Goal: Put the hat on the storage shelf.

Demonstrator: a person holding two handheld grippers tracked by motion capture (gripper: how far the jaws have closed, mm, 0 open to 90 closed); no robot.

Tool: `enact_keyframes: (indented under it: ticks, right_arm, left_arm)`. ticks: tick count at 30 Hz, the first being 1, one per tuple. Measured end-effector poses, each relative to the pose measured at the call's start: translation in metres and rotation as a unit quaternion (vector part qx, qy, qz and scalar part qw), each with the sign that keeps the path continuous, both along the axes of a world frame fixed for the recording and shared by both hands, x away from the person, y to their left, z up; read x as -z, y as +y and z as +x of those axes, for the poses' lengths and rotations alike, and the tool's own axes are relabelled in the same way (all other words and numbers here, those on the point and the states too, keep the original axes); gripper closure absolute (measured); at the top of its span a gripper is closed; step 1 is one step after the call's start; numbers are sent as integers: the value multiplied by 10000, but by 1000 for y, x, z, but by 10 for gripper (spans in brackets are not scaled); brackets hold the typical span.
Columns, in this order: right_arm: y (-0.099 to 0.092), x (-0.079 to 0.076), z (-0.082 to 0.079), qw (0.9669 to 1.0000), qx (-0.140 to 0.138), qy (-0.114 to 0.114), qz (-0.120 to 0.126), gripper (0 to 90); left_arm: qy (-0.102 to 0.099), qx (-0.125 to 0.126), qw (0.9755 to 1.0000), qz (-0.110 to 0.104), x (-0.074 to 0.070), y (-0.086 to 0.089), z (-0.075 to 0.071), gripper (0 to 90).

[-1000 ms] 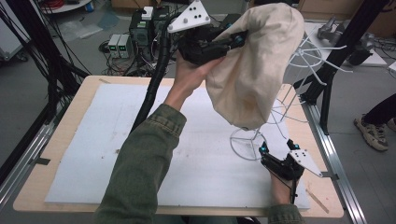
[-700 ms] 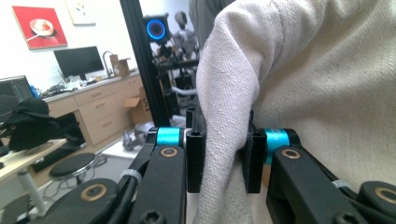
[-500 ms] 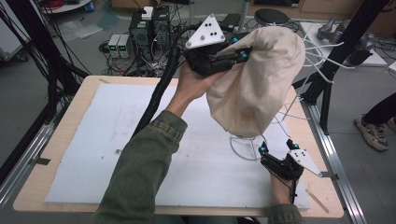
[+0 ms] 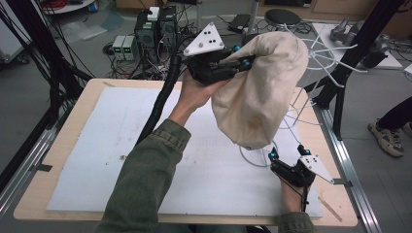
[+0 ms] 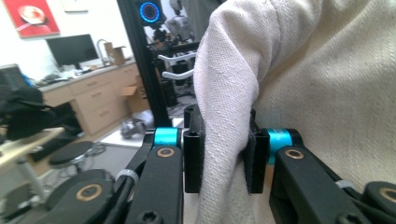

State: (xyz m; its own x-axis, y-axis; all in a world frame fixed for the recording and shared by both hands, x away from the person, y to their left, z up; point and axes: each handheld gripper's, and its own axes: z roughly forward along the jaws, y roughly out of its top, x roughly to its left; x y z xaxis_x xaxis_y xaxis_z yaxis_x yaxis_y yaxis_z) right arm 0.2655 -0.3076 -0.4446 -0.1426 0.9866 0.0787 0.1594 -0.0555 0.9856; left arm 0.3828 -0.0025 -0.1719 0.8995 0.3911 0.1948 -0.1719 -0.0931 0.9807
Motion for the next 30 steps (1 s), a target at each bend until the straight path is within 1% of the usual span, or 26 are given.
enact_keyframes:
  ticks: [4,7,10,15,18,23,26,28,30]
  right_arm:
    - [0,0,0,10000,9,-11,9,39]
    - [0,0,0,10000,2,8,-4,39]
    - [0,0,0,10000,-9,-15,-15,39]
    - [0,0,0,10000,-4,-1,-4,39]
    - [0,0,0,10000,-9,5,-4,39]
    - [0,0,0,10000,-7,-3,1,39]
    - [0,0,1,10000,-7,-5,10,39]
    - [0,0,1,10000,-7,-4,6,39]
    - [0,0,1,10000,-12,-6,0,39]
  left_arm:
    - [128,110,9998,-76,2,0,3,702]
    - [267,172,9993,-182,5,1,5,628]
    - [415,283,9982,-338,8,2,9,571]
    - [591,448,9962,-454,12,6,14,503]
    - [672,444,9954,-512,13,7,15,458]
    - [692,442,9950,-570,15,9,16,414]
    - [696,444,9953,-507,15,10,15,387]
    - [680,465,9951,-555,16,12,15,374]
    - [676,449,9944,-677,16,15,14,374]
